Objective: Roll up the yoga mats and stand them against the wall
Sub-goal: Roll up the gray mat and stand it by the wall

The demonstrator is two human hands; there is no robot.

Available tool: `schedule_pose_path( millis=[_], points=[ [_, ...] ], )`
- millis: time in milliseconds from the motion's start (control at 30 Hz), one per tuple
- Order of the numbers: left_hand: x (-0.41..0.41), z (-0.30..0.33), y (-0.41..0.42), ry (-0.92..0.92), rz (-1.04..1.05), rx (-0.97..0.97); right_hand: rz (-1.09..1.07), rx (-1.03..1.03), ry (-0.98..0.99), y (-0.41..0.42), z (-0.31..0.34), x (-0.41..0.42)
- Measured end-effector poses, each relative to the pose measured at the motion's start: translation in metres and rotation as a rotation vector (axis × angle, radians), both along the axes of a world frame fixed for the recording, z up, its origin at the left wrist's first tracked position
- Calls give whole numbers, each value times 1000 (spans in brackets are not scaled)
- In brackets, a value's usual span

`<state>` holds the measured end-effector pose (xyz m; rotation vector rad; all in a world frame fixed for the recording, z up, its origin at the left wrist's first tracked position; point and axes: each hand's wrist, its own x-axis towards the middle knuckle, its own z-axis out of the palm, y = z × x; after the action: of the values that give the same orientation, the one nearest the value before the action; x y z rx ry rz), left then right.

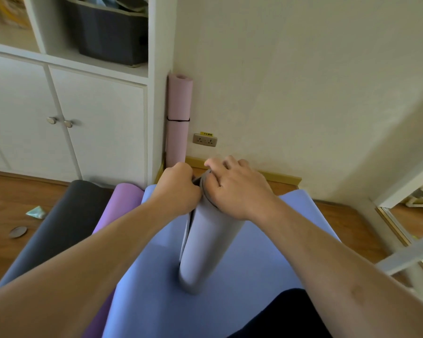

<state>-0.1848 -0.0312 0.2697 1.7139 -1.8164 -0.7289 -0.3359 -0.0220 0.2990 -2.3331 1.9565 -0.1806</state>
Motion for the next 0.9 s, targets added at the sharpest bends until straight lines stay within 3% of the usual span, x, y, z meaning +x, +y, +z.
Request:
schedule_pose_path(
  millis=[167,300,500,633,900],
  points=[
    [1,1,-1,12,2,-10,-38,45,-34,-6,4,2],
    [-4,3,0,-8,-24,-28,-216,61,-167,-18,9,5],
    [-4,3,-8,-137,-29,-53,-190,6,-9,-29,-6,7],
    [-3,12,-12,-198,-98,-86,-201,4,-6,-37,-10,9],
    [-17,36,-15,-1,-70,-48,-208,78,-33,-49,17,-9]
  ],
)
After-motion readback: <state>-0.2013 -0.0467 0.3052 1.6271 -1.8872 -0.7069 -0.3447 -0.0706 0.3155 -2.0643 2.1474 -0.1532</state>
